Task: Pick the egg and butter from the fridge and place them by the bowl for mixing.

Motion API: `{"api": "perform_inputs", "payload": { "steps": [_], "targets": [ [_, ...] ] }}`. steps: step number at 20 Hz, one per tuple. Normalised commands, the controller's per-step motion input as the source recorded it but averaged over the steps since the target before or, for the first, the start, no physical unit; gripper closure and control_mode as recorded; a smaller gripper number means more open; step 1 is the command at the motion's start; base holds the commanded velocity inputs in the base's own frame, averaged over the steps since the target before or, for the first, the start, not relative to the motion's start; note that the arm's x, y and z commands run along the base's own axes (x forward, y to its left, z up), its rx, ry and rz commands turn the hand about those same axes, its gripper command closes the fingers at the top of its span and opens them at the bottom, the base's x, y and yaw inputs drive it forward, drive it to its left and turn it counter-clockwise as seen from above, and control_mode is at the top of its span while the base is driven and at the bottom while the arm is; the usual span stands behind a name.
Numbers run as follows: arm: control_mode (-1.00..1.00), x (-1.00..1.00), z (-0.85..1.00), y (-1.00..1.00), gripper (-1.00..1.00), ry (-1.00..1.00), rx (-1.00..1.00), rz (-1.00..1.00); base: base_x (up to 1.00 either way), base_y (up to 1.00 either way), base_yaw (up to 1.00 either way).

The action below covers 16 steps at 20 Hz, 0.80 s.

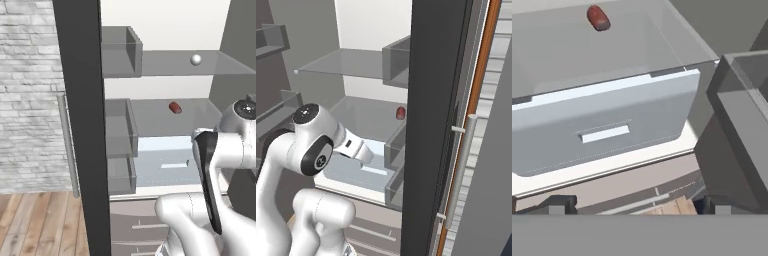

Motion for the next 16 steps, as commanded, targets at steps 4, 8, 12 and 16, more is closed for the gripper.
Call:
{"api": "perform_inputs", "payload": {
  "steps": [4, 8, 12, 16],
  "targets": [
    [-1.00, 0.00, 0.68, 0.04, -1.00, -0.06, 0.00, 0.04, 0.00, 0.00, 0.00],
    [-1.00, 0.00, 0.56, 0.06, -1.00, -0.19, 0.00, 0.10, 0.00, 0.00, 0.00],
    [-1.00, 0.00, 0.52, 0.10, -1.00, -0.33, -0.03, 0.03, 0.00, 0.00, 0.00],
    [-1.00, 0.11, 0.53, 0.08, -1.00, -0.25, -0.07, -0.02, 0.00, 0.00, 0.00]
  ]
}}
